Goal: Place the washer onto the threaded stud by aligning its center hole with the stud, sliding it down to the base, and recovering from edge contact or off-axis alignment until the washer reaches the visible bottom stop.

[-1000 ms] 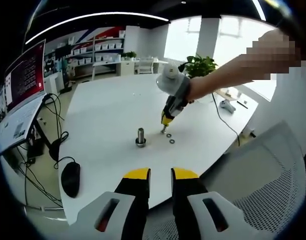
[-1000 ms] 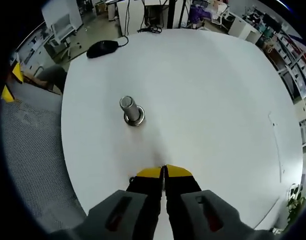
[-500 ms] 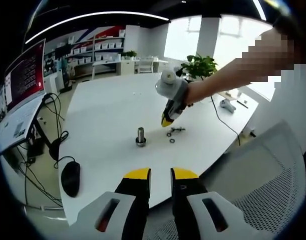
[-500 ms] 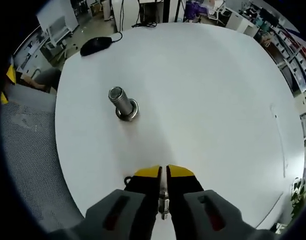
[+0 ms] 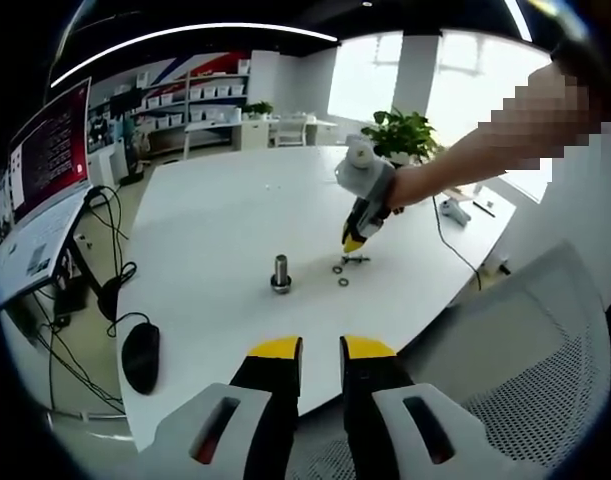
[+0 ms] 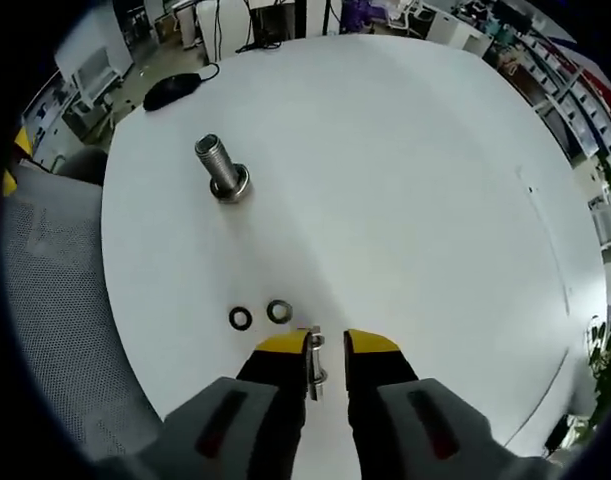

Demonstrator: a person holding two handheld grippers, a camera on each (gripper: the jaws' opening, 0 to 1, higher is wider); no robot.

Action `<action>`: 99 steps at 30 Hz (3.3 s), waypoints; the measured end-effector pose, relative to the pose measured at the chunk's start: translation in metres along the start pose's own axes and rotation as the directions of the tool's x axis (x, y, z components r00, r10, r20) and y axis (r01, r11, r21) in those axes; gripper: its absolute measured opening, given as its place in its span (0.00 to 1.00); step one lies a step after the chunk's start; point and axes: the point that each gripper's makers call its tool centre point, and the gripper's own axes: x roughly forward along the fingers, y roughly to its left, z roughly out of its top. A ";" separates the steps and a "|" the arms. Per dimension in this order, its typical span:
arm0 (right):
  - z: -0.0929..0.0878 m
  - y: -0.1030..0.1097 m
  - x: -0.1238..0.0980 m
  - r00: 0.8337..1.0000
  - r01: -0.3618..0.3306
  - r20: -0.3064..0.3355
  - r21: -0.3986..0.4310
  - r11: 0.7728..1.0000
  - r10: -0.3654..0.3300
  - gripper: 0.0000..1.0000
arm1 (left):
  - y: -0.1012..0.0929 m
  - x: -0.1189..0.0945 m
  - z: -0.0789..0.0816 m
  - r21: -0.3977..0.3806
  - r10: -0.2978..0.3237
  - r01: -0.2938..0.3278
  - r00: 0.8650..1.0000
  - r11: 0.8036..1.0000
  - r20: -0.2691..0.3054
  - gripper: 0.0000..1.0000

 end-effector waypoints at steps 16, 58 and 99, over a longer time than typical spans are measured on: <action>-0.052 0.003 -0.007 1.000 -0.004 -0.030 0.051 0.999 0.005 0.19 | -0.001 -0.001 0.001 0.000 0.003 -0.003 1.000 1.000 -0.007 0.13; -0.037 0.012 0.000 0.992 -0.077 -0.108 -0.091 0.993 0.067 0.08 | 0.000 -0.001 -0.001 0.000 0.007 -0.007 1.000 1.000 -0.015 0.12; -0.018 0.005 -0.017 0.912 -0.090 -0.404 -0.032 0.995 0.069 0.08 | 0.002 0.001 -0.003 0.004 0.006 -0.005 1.000 1.000 -0.016 0.12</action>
